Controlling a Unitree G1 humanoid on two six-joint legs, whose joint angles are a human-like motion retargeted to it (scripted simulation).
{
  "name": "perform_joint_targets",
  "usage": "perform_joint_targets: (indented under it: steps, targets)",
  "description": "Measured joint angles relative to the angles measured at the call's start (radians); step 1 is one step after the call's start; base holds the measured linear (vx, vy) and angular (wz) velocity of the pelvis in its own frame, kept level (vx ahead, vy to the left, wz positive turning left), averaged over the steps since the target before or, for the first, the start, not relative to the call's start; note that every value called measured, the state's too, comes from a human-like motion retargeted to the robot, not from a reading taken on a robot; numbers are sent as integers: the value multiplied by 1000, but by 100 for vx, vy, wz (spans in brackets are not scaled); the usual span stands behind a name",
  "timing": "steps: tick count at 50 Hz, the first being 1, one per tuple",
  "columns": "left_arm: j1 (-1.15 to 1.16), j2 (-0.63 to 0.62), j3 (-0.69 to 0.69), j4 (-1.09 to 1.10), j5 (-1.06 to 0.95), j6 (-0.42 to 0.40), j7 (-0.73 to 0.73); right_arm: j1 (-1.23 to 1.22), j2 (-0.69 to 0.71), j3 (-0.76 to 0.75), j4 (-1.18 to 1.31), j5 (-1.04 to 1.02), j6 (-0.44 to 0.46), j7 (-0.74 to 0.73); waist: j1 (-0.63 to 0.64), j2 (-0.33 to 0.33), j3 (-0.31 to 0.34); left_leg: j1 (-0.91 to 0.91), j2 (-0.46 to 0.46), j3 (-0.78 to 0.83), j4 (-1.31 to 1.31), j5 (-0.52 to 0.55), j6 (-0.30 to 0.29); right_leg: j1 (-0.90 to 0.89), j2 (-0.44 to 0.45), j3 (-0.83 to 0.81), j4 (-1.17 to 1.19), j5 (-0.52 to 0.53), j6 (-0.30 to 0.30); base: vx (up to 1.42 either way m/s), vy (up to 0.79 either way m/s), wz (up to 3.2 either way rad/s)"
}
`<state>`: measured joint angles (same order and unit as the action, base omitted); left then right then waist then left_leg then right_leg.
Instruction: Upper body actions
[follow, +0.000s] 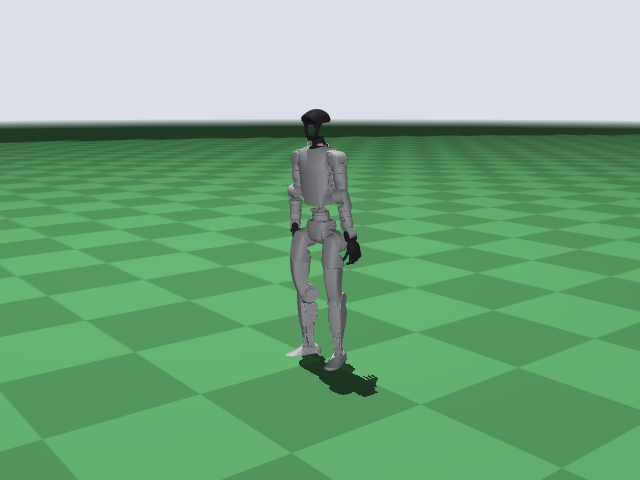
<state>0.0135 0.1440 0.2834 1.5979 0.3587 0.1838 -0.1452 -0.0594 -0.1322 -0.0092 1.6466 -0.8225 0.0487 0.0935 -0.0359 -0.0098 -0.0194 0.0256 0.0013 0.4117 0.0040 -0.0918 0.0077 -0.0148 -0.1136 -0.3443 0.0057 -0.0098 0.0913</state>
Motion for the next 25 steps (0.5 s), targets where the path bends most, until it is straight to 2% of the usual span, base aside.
perform_joint_targets:
  steps: [5, 10, 15, 20, 25]
  targets:
    - [-86, 4, -30, -20, -12, -4, -8, -80, 22, 57, -26, -53, -7, 47, 3, -8, 33, -18, 5, -3, 5, 13, 0, -17, -4, 3, 11, 0, -3, -7, -4, 5]
    - [-212, -1, -23, -48, -21, -18, 15, -220, 27, 109, -82, -83, -35, 72, 15, -25, 115, -102, 28, 7, 69, 14, -5, -110, -27, 9, 108, -28, 0, -29, -7, -8]
    - [-356, 21, -54, -103, -23, -62, -5, -369, 19, 118, -168, -106, -98, 48, 14, -58, 176, -328, 76, 3, 279, -44, -22, -319, -59, 58, 274, -80, 6, -42, -10, 9]
    - [-498, 64, -63, -143, 55, -34, -12, -486, -5, 79, -201, -93, -134, 73, 26, -96, 194, -537, 87, -3, 459, -100, -13, -530, -107, 61, 442, -138, -5, -30, -9, 23]
    - [-618, 89, -55, -132, -13, -11, -3, -569, -19, 38, -204, -90, -161, 17, 28, -107, 240, -660, 105, -10, 574, -128, -8, -634, -123, 76, 531, -168, -13, -20, -5, 14]
